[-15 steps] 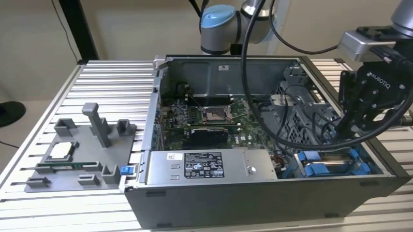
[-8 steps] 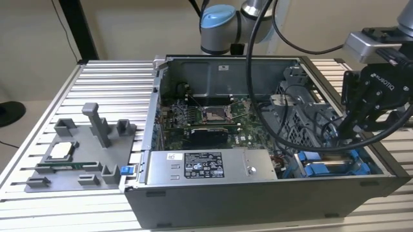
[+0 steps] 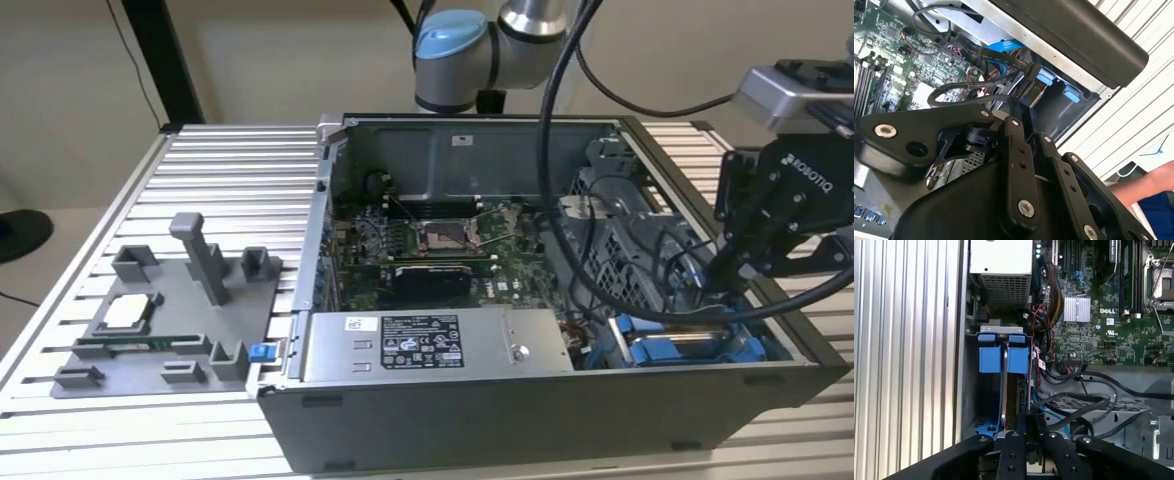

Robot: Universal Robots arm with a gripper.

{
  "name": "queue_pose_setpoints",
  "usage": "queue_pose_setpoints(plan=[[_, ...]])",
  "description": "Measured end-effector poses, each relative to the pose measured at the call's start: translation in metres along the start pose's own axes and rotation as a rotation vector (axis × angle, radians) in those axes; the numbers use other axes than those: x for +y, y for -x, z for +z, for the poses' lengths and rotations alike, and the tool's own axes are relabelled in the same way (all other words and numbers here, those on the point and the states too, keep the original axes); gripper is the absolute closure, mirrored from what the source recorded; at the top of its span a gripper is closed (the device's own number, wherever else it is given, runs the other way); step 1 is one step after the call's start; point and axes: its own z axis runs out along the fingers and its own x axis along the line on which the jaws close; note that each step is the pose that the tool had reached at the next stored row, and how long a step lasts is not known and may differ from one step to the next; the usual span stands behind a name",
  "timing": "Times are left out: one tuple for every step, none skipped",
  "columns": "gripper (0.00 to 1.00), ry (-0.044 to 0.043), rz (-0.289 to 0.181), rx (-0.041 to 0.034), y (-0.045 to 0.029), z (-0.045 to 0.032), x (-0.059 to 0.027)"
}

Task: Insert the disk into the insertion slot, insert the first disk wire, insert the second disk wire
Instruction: 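Insert the first disk wire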

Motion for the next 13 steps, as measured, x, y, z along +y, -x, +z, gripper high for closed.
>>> queue_pose_setpoints(plan=[[1.0,0.0038,0.0,-0.0004,-0.0001,0.0007,-0.0015],[1.0,0.0077,0.0,-0.0012,-0.0002,0.0012,-0.0027],[1.0,0.0115,0.0,-0.0025,-0.0001,0.0019,-0.0035],[1.0,0.0156,0.0,-0.0032,-0.0001,0.0025,-0.004],[1.0,0.0192,0.0,-0.0034,-0.0001,0.0033,-0.0042],[1.0,0.0214,0.0,-0.0032,-0.0002,0.004,-0.0044],[1.0,0.0222,0.0,-0.0032,-0.0002,0.0047,-0.0045],[1.0,0.0222,0.0,-0.0031,-0.0002,0.0051,-0.0046],[1.0,0.0223,0.0,-0.0031,-0.0001,0.0054,-0.0046],[1.0,0.0224,0.0,-0.0031,-0.0002,0.0058,-0.0047],[1.0,0.0223,0.0,-0.0032,-0.0002,0.0062,-0.0048],[1.0,0.0224,0.0,-0.0032,-0.0004,0.0065,-0.0049],[1.0,0.0225,0.0,-0.0034,-0.0006,0.007,-0.005]])
